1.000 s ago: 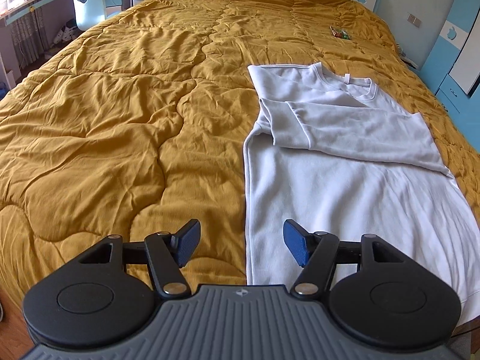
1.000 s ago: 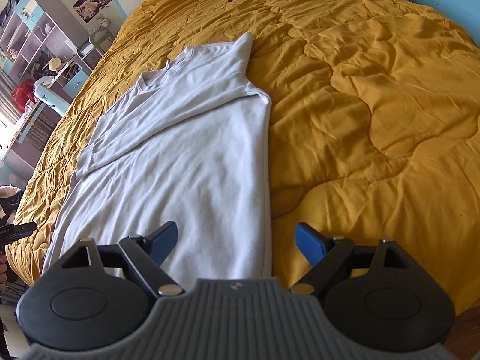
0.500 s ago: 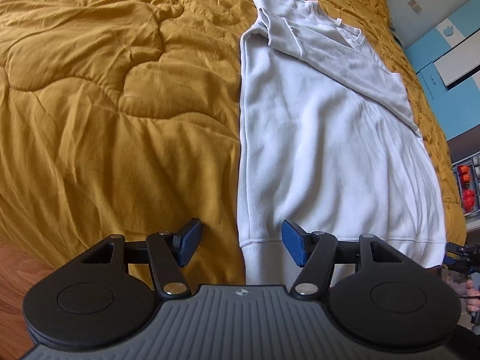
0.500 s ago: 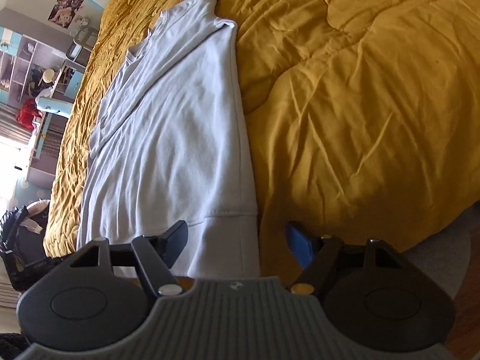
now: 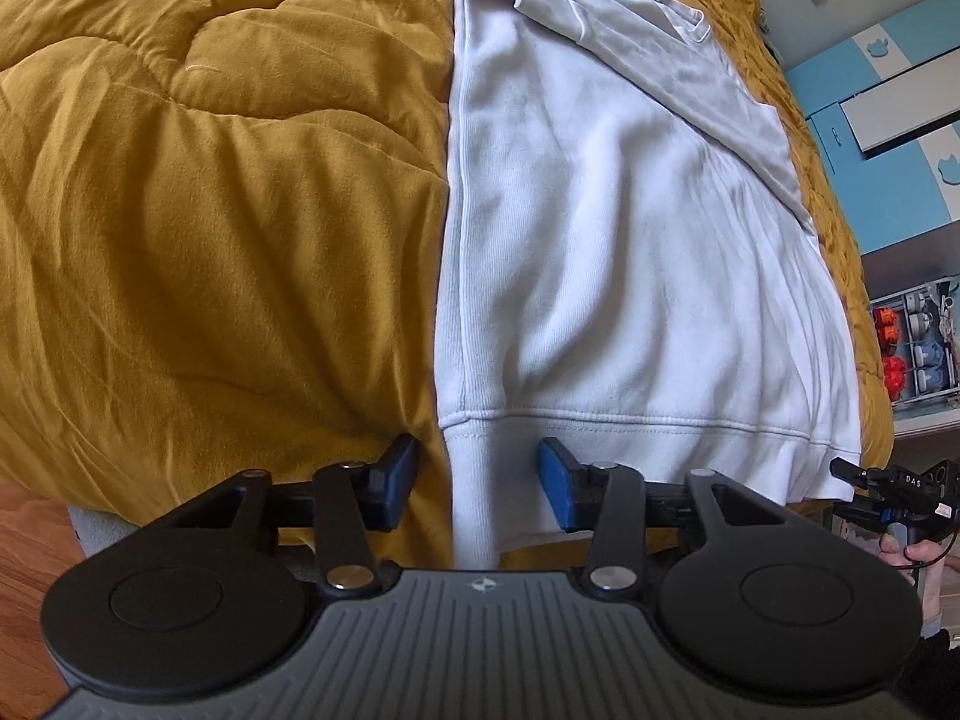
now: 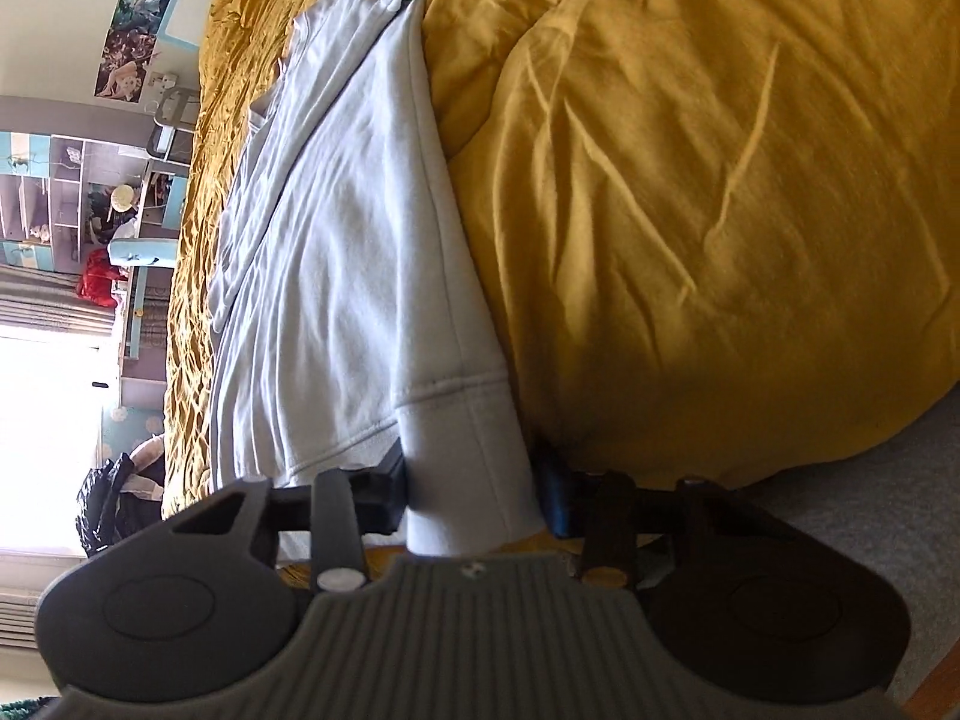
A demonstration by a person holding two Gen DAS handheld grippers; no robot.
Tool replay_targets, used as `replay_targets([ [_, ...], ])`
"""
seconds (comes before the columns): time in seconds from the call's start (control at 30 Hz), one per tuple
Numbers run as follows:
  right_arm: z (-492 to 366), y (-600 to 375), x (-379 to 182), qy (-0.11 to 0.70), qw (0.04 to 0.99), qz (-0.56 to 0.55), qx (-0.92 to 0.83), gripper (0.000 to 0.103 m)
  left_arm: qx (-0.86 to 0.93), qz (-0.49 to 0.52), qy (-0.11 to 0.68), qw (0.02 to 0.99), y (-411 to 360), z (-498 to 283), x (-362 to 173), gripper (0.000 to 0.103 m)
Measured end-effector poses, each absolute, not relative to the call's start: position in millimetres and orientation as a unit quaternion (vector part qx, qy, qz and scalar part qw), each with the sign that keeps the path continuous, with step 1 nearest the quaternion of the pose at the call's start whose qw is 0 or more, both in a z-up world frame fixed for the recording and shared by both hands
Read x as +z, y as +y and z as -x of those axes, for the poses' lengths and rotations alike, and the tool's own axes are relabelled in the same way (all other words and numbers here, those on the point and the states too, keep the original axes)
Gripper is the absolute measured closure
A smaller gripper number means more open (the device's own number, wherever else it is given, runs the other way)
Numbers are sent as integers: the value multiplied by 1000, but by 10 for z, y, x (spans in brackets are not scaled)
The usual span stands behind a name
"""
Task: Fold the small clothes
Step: 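Grasp the hem corners with the left tool while the right tool grasps the other hem corner, then lift the hem with both tools and fold it toward the collar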
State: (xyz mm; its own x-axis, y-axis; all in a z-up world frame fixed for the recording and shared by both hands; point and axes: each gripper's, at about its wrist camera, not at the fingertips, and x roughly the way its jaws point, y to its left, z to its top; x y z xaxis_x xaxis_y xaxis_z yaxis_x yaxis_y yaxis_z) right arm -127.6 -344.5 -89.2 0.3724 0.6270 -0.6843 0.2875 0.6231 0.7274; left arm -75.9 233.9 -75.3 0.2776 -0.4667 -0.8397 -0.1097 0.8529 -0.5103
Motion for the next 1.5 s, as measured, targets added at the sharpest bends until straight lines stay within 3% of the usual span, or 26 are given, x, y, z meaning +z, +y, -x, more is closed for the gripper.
replay_targets([
  [0.03, 1298, -3457, -892, 544, 715, -422, 120, 82, -123, 259, 587, 757, 2358, 776, -756, 98],
  [0.17, 1350, -3448, -797, 536, 730, -402, 132, 98, -141, 226, 574, 774, 2288, 825, -677, 99],
  [0.47, 1326, -3402, -516, 528, 758, -355, 141, 99, -154, 186, 590, 770, 2234, 763, -503, 98],
  [0.57, 1306, -3424, -458, 525, 757, -362, 145, 89, -150, 182, 597, 767, 2226, 739, -502, 95],
  [0.6, 1308, -3434, -447, 524, 757, -363, 144, 83, -146, 178, 596, 769, 2216, 745, -496, 89],
  [0.63, 1309, -3450, -444, 523, 756, -367, 145, 62, -142, 170, 597, 771, 2195, 741, -504, 72],
  [0.67, 1314, -3473, -440, 518, 754, -374, 151, 59, -141, 162, 600, 771, 2181, 734, -522, 65],
  [0.7, 1320, -3497, -458, 517, 752, -378, 155, 61, -141, 157, 606, 767, 2172, 732, -543, 62],
  [0.73, 1295, -3487, -470, 519, 751, -380, 151, 70, -136, 159, 612, 763, 2166, 727, -560, 63],
  [0.77, 1244, -3449, -466, 522, 751, -378, 144, 81, -135, 165, 616, 759, 2172, 730, -567, 68],
  [0.8, 1229, -3428, -462, 524, 752, -374, 141, 86, -140, 170, 618, 755, 2174, 741, -564, 83],
  [0.93, 1223, -3340, -392, 530, 761, -350, 135, 100, -141, 148, 613, 763, 2129, 795, -432, 98],
  [1.27, 1148, -3259, -39, 479, 783, -357, 170, 101, -164, 187, 557, 792, 2094, 712, -124, 100],
  [1.5, 1060, -3164, 183, 431, 802, -345, 227, 101, -170, 229, 472, 834, 2089, 682, 95, 100],
])
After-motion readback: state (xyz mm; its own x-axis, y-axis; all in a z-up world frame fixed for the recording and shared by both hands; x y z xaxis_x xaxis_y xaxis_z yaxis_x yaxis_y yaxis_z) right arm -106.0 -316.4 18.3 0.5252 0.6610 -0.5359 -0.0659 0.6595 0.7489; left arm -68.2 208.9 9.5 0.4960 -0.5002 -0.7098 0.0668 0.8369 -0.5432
